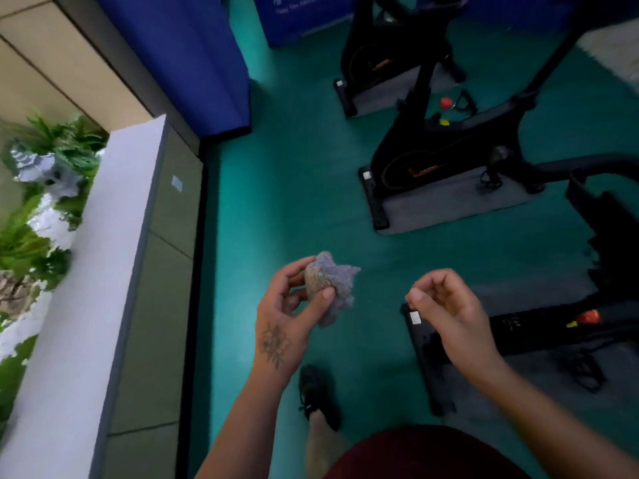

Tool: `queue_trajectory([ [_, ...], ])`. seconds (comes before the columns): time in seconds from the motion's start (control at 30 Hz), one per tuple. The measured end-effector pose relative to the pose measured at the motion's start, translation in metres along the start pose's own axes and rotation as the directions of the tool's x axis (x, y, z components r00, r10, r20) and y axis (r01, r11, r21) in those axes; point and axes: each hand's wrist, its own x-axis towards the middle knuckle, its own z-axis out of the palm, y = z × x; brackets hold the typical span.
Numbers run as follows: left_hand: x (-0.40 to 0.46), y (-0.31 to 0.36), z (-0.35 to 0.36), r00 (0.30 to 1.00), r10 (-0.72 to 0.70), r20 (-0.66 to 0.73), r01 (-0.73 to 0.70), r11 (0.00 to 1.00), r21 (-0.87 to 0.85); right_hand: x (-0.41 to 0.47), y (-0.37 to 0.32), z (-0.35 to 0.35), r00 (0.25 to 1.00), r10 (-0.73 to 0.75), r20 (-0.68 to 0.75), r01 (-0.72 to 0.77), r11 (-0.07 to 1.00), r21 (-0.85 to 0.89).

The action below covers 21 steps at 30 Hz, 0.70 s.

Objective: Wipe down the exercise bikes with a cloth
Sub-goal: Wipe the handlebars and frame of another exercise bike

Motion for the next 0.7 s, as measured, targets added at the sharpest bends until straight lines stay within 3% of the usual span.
queue_trajectory([
  [0.3,0.147,0.019,-0.027,0.917,0.045,0.396,-0.062,0.998,0.032,0.062,-0.021,0.053,0.937,-0.138,-0.321,0.061,0.969,-0.238],
  [0.7,0.252,0.030,0.070,0.586,0.021,0.810,-0.023,1.000,-0.010,0.067,-0.039,0.046,0.610,-0.206,-0.765,-0.071,0.947,-0.312],
])
